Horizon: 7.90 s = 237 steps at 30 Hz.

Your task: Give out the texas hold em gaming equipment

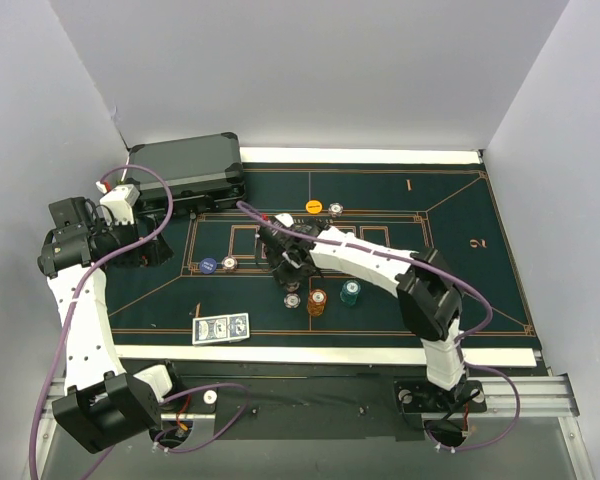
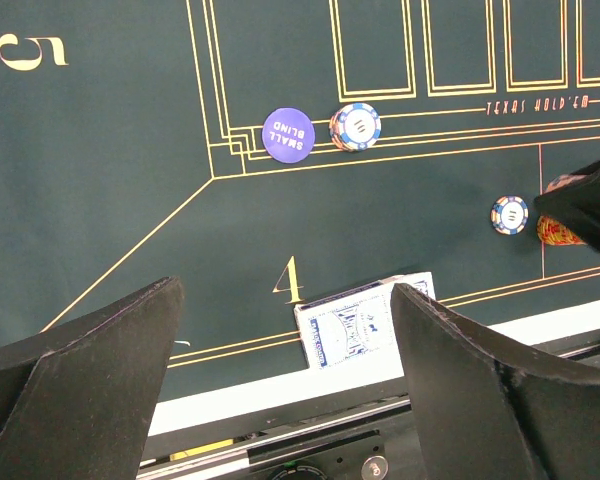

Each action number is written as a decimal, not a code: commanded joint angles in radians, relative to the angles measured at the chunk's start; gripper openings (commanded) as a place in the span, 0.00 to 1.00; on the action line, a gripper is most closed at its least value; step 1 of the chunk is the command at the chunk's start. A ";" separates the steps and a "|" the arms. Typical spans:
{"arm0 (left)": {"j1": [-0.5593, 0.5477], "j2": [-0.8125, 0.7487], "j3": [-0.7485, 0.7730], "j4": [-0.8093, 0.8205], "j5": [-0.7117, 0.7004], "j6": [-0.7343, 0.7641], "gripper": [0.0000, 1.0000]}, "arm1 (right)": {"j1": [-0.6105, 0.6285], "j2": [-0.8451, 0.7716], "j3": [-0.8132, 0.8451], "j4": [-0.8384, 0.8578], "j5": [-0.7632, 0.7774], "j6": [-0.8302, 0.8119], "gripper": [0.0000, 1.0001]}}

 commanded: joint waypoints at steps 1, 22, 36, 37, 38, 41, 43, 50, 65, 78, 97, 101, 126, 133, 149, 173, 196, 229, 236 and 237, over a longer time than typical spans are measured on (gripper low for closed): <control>0.008 -0.012 0.024 -0.004 0.008 0.025 0.96 | -0.104 -0.143 0.015 -0.068 0.043 0.000 0.32; 0.014 0.003 0.038 -0.010 0.028 0.030 0.96 | -0.608 -0.533 -0.577 0.001 0.127 0.117 0.29; 0.014 -0.001 0.028 -0.009 0.034 0.031 0.96 | -0.692 -0.438 -0.683 0.151 0.129 0.123 0.27; 0.015 0.000 0.030 -0.010 0.036 0.031 0.96 | -0.695 -0.429 -0.686 0.156 0.128 0.126 0.27; 0.015 0.000 0.031 -0.010 0.034 0.031 0.96 | -0.698 -0.422 -0.689 0.166 0.128 0.126 0.27; 0.014 0.000 0.038 -0.015 0.033 0.034 0.96 | -0.705 -0.395 -0.692 0.185 0.140 0.135 0.27; 0.015 0.000 0.039 -0.015 0.029 0.037 0.96 | -0.709 -0.381 -0.700 0.197 0.146 0.145 0.27; 0.015 -0.007 0.031 -0.016 0.019 0.047 0.96 | -0.712 -0.350 -0.708 0.215 0.131 0.155 0.30; 0.015 0.000 0.034 -0.018 0.026 0.044 0.96 | -0.669 -0.572 -0.652 0.088 0.160 0.163 0.70; 0.015 0.000 0.033 -0.016 0.039 0.028 0.96 | -0.168 -0.594 -0.361 -0.074 0.282 0.252 0.77; 0.015 -0.001 0.036 -0.015 0.026 0.036 0.96 | 0.062 -0.303 -0.258 -0.059 0.273 0.301 0.79; 0.015 0.000 0.036 -0.015 0.026 0.037 0.96 | 0.062 -0.267 -0.264 -0.047 0.263 0.301 0.79; 0.024 -0.001 0.031 -0.013 0.020 0.050 0.96 | 0.007 -0.221 -0.347 0.034 0.210 0.304 0.62; 0.026 -0.003 0.025 -0.013 0.020 0.050 0.96 | 0.006 -0.221 -0.362 0.047 0.201 0.306 0.57; 0.032 -0.004 0.024 -0.013 0.020 0.054 0.96 | 0.006 -0.211 -0.379 0.065 0.189 0.312 0.48; 0.040 -0.007 0.015 -0.010 0.020 0.065 0.96 | 0.006 -0.280 -0.319 0.013 0.192 0.304 0.33; 0.051 0.039 0.008 0.016 0.056 0.037 0.96 | 0.050 0.177 0.360 -0.139 0.111 0.183 0.29; 0.054 0.066 -0.030 0.054 0.056 0.059 0.96 | 0.018 0.513 0.642 -0.054 0.011 0.238 0.41; 0.058 0.052 -0.025 0.042 0.056 0.060 0.97 | 0.022 0.500 0.627 -0.054 0.014 0.243 0.60; 0.058 0.049 -0.024 0.039 0.056 0.062 0.96 | 0.024 0.487 0.622 -0.054 0.014 0.241 0.61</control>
